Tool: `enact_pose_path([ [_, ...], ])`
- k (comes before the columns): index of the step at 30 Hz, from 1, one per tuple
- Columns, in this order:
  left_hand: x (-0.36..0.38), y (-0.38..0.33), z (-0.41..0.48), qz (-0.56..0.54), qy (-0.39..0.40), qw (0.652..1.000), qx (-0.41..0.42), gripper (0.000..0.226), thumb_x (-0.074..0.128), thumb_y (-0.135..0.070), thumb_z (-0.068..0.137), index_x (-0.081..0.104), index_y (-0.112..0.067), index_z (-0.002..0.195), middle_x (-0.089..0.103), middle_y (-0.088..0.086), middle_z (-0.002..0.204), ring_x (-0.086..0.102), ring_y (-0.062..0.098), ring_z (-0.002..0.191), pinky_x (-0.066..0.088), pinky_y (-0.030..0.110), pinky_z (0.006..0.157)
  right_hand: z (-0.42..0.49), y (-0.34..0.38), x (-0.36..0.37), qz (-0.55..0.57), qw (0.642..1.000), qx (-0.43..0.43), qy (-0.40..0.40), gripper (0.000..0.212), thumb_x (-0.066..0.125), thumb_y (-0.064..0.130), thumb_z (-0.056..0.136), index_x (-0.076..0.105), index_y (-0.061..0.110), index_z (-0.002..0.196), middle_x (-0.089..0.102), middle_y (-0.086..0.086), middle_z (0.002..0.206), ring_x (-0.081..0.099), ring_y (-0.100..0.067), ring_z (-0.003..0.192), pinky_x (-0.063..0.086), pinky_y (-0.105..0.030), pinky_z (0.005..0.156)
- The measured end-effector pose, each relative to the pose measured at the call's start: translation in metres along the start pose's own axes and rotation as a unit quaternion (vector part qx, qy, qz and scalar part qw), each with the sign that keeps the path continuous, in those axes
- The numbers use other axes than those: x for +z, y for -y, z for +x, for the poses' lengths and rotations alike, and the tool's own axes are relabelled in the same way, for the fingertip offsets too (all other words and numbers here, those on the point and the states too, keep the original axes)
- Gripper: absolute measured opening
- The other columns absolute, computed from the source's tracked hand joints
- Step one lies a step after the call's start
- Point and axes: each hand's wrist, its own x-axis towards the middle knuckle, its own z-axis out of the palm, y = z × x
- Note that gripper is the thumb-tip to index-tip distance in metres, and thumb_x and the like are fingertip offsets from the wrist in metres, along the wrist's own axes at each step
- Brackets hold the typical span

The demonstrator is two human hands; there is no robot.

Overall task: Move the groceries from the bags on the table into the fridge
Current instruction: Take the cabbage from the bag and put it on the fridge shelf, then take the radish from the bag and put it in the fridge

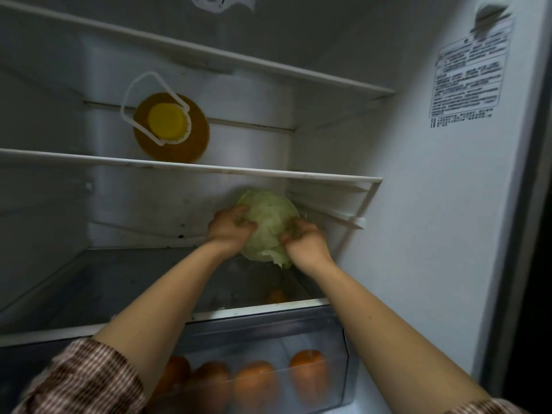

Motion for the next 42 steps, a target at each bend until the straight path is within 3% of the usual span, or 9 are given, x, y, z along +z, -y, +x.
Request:
enact_pose_path([
  [6, 0.0, -0.002, -0.032, 0.01, -0.001, 1.0, 0.0, 0.05, 0.061, -0.022, 0.09, 0.047, -0.021, 0.139, 0.049, 0.007, 0.141, 0.052, 0.026, 0.124, 0.041, 0.023, 0.095, -0.026, 0.01, -0.003, -0.026, 1.0, 0.002, -0.014, 0.035, 0.058, 0.022, 0.086, 0.064, 0.014, 0.121, 0.065, -0.011, 0.123, 0.058, -0.032, 0.115, 0.046, -0.028, 0.091],
  [9, -0.009, -0.009, -0.061, 0.033, -0.043, 0.999, 0.007, 0.043, 0.058, -0.021, 0.09, 0.054, -0.018, 0.132, 0.063, 0.012, 0.123, 0.06, 0.029, 0.113, 0.044, 0.024, 0.084, -0.043, 0.016, -0.003, -0.032, 0.999, -0.017, -0.032, 0.037, 0.06, 0.023, 0.085, 0.063, 0.009, 0.119, 0.065, -0.015, 0.122, 0.059, -0.033, 0.114, 0.046, -0.03, 0.089],
  [11, -0.017, -0.015, -0.092, 0.05, -0.086, 0.995, 0.013, 0.039, 0.058, -0.021, 0.089, 0.059, -0.014, 0.128, 0.065, 0.013, 0.121, 0.059, 0.029, 0.115, 0.044, 0.028, 0.087, -0.062, 0.021, -0.004, -0.05, 0.998, -0.029, -0.027, 0.039, 0.062, 0.027, 0.084, 0.062, 0.008, 0.118, 0.064, -0.018, 0.121, 0.058, -0.036, 0.113, 0.047, -0.034, 0.089],
  [16, -0.045, -0.032, -0.189, 0.073, -0.161, 0.984, 0.004, 0.033, 0.058, -0.02, 0.087, 0.063, -0.014, 0.119, 0.065, 0.01, 0.12, 0.06, 0.026, 0.109, 0.044, 0.03, 0.092, -0.132, 0.043, -0.012, -0.038, 0.997, -0.071, -0.01, 0.047, 0.063, 0.029, 0.086, 0.057, 0.007, 0.126, 0.06, -0.018, 0.125, 0.055, -0.033, 0.116, 0.044, -0.035, 0.096],
  [22, -0.085, -0.05, -0.339, 0.134, -0.251, 0.959, 0.006, 0.026, 0.057, -0.017, 0.085, 0.064, -0.015, 0.11, 0.065, 0.007, 0.112, 0.06, 0.022, 0.102, 0.043, 0.028, 0.088, -0.261, 0.071, -0.017, 0.017, 0.983, -0.174, 0.059, 0.039, 0.062, 0.026, 0.089, 0.056, 0.009, 0.123, 0.057, -0.011, 0.125, 0.051, -0.026, 0.118, 0.037, -0.032, 0.097],
  [26, -0.123, -0.068, -0.442, 0.183, -0.284, 0.941, 0.002, 0.023, 0.058, -0.012, 0.085, 0.066, -0.013, 0.107, 0.067, 0.008, 0.11, 0.061, 0.022, 0.102, 0.041, 0.026, 0.088, -0.345, 0.104, -0.018, 0.07, 0.967, -0.222, 0.101, 0.034, 0.063, 0.025, 0.088, 0.058, 0.011, 0.119, 0.059, -0.008, 0.119, 0.054, -0.026, 0.112, 0.043, -0.037, 0.096],
  [36, -0.259, -0.117, -0.677, 0.293, -0.403, 0.865, -0.053, 0.022, 0.056, -0.01, 0.086, 0.066, -0.015, 0.105, 0.066, 0.001, 0.107, 0.059, 0.014, 0.091, 0.042, 0.02, 0.079, -0.549, 0.252, -0.001, 0.2, 0.885, -0.366, 0.208, 0.029, 0.066, 0.018, 0.084, 0.062, 0.007, 0.11, 0.062, -0.008, 0.107, 0.058, -0.027, 0.099, 0.045, -0.034, 0.088],
  [39, -0.31, -0.124, -0.76, 0.323, -0.43, 0.835, -0.112, 0.022, 0.053, -0.015, 0.089, 0.064, -0.018, 0.108, 0.063, -0.001, 0.11, 0.058, 0.014, 0.095, 0.046, 0.029, 0.083, -0.622, 0.301, 0.011, 0.222, 0.849, -0.406, 0.255, 0.032, 0.064, 0.019, 0.086, 0.06, 0.007, 0.115, 0.061, -0.007, 0.111, 0.055, -0.025, 0.104, 0.042, -0.033, 0.09],
  [42, -0.367, -0.13, -0.853, 0.36, -0.442, 0.801, -0.181, 0.024, 0.052, -0.018, 0.091, 0.062, -0.021, 0.112, 0.06, 0.0, 0.114, 0.054, 0.01, 0.094, 0.039, 0.024, 0.082, -0.707, 0.35, 0.025, 0.22, 0.817, -0.427, 0.319, 0.039, 0.06, 0.025, 0.09, 0.054, 0.011, 0.125, 0.058, -0.005, 0.123, 0.05, -0.021, 0.116, 0.041, -0.034, 0.097],
])
